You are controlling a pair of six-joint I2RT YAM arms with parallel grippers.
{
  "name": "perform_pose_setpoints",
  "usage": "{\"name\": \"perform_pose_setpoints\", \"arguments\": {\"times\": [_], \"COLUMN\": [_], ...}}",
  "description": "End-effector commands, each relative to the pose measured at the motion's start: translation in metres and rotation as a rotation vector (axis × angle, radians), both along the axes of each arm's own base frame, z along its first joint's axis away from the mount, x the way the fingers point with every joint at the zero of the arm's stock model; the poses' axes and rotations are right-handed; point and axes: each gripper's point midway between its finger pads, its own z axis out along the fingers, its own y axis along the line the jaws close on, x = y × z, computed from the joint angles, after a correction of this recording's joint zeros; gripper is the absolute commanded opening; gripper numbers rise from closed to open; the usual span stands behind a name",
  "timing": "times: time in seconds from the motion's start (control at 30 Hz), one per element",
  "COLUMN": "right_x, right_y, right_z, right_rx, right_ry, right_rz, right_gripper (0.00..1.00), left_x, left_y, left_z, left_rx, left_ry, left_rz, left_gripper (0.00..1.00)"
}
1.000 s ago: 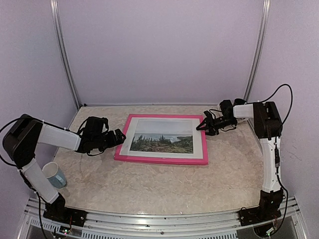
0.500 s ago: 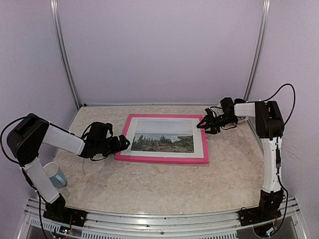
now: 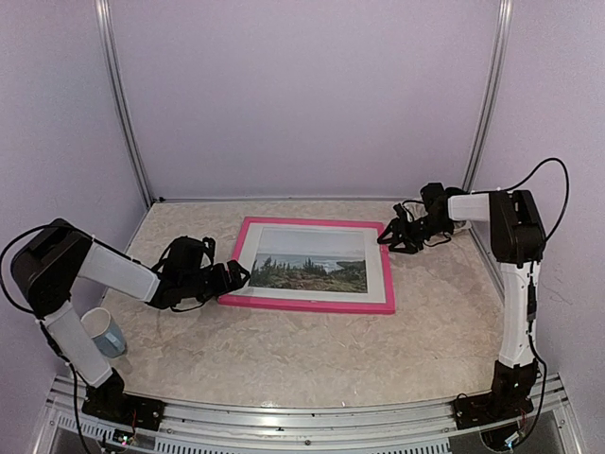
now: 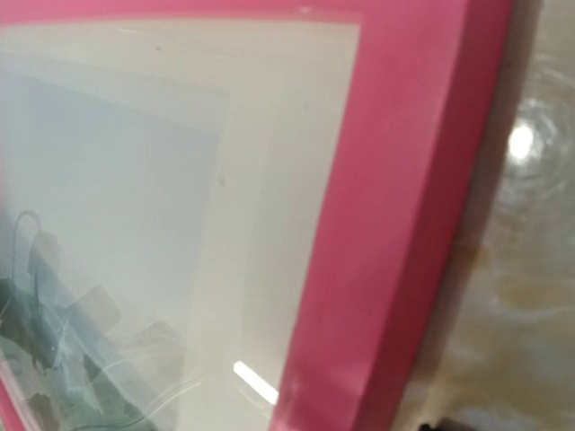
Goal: Put the photo into the frame
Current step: Place the photo frame at the center of the board.
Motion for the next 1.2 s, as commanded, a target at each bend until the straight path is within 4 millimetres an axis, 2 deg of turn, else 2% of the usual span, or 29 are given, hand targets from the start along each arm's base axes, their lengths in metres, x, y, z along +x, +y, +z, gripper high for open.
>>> {"name": "perform_pose_setpoints", "arguments": {"times": [0.0, 0.23, 0.37, 0.6, 0.77, 0.97, 1.03, 1.07, 1.13, 1.17], "right_x": [-0.020, -0.053, -0.081, -0.113, -0.124, -0.123, -0.120, -0.119, -0.114, -0.113], "right_y": [-0.001, 0.017, 0.023, 0.027, 0.022, 0.014, 0.008, 0.004, -0.002, -0.005], "right_z": [-0.020, -0.019, -0.025, -0.025, -0.025, -0.012, -0.007, -0.002, 0.010, 0.015], "right_rx": [-0.074, -0.067, -0.073, -0.110, -0.144, -0.202, -0.236, -0.256, -0.287, -0.302], "right_ry": [0.048, 0.031, 0.037, 0.022, 0.018, -0.021, -0.040, -0.052, -0.086, -0.101], "right_rz": [-0.007, 0.035, 0.045, 0.045, 0.042, 0.013, -0.006, -0.017, -0.040, -0.050], "right_gripper": [0.62, 0.62, 0.62, 0.61, 0.61, 0.62, 0.69, 0.76, 0.98, 0.99], "left_x": [-0.014, -0.036, -0.046, -0.062, -0.067, -0.060, -0.055, -0.053, -0.048, -0.045], "left_y": [-0.013, -0.019, -0.016, -0.015, -0.023, -0.015, -0.010, -0.007, -0.002, 0.001], "left_z": [0.009, 0.012, 0.017, 0.021, 0.025, 0.030, 0.037, 0.042, 0.057, 0.065], "left_rx": [-0.053, -0.053, -0.050, -0.057, -0.058, 0.000, 0.025, 0.036, 0.049, 0.053], "left_ry": [-0.012, -0.016, -0.024, -0.028, -0.036, -0.057, -0.073, -0.083, -0.112, -0.126], "left_rz": [-0.039, -0.045, -0.034, -0.044, -0.062, -0.016, 0.004, 0.011, 0.027, 0.037], "left_gripper": [0.99, 0.99, 0.99, 0.99, 0.99, 0.99, 0.99, 0.99, 0.99, 0.99]}}
